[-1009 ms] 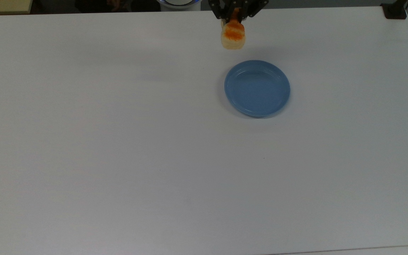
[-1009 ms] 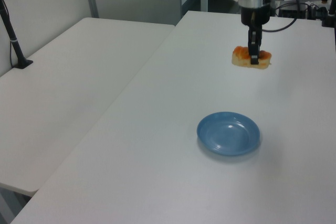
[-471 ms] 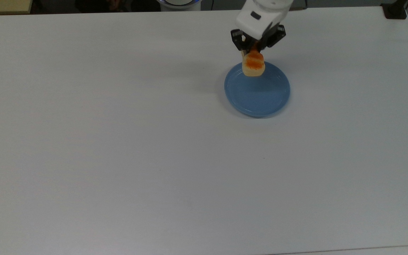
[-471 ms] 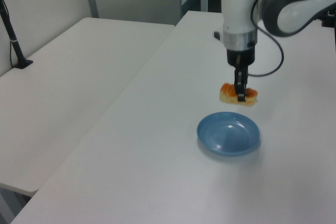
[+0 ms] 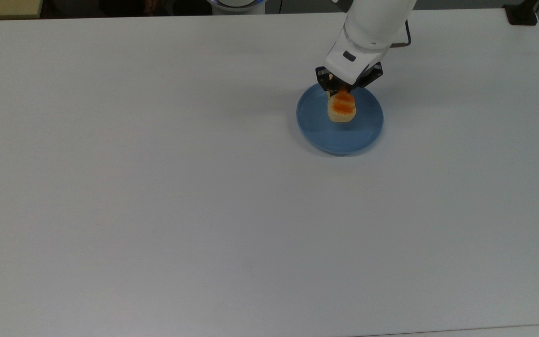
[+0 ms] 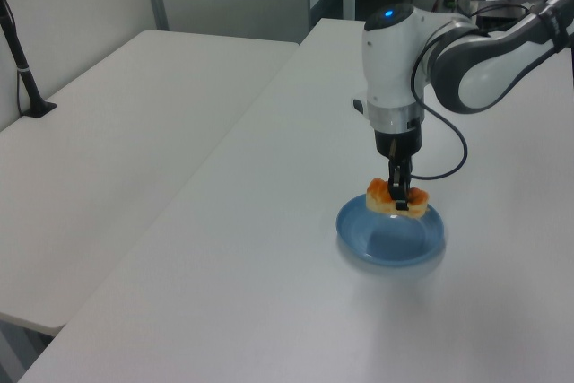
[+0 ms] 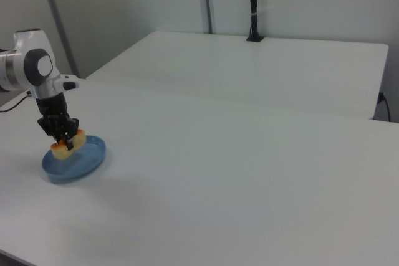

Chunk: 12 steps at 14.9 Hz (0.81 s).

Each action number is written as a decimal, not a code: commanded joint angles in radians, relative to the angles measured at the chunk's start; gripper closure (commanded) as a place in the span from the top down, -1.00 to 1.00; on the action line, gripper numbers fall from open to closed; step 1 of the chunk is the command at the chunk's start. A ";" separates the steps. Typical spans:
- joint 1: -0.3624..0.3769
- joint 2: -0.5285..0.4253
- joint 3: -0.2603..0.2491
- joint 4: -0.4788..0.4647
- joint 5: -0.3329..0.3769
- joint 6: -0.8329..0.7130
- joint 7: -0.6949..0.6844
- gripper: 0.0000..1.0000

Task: Put the bread on a plate
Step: 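Open the gripper to release the bread roll onto the plate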

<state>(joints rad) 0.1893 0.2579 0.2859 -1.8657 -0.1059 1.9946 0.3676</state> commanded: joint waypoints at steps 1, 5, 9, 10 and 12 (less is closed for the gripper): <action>0.018 0.035 -0.007 0.003 -0.035 0.039 0.045 -0.45; 0.019 0.055 -0.007 0.006 -0.060 0.059 0.088 0.38; 0.033 0.058 -0.007 0.011 -0.092 0.058 0.145 1.00; 0.033 0.057 -0.007 0.011 -0.094 0.056 0.145 1.00; 0.027 0.044 -0.007 0.019 -0.092 0.044 0.145 1.00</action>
<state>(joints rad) 0.2081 0.3154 0.2860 -1.8596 -0.1787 2.0395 0.4833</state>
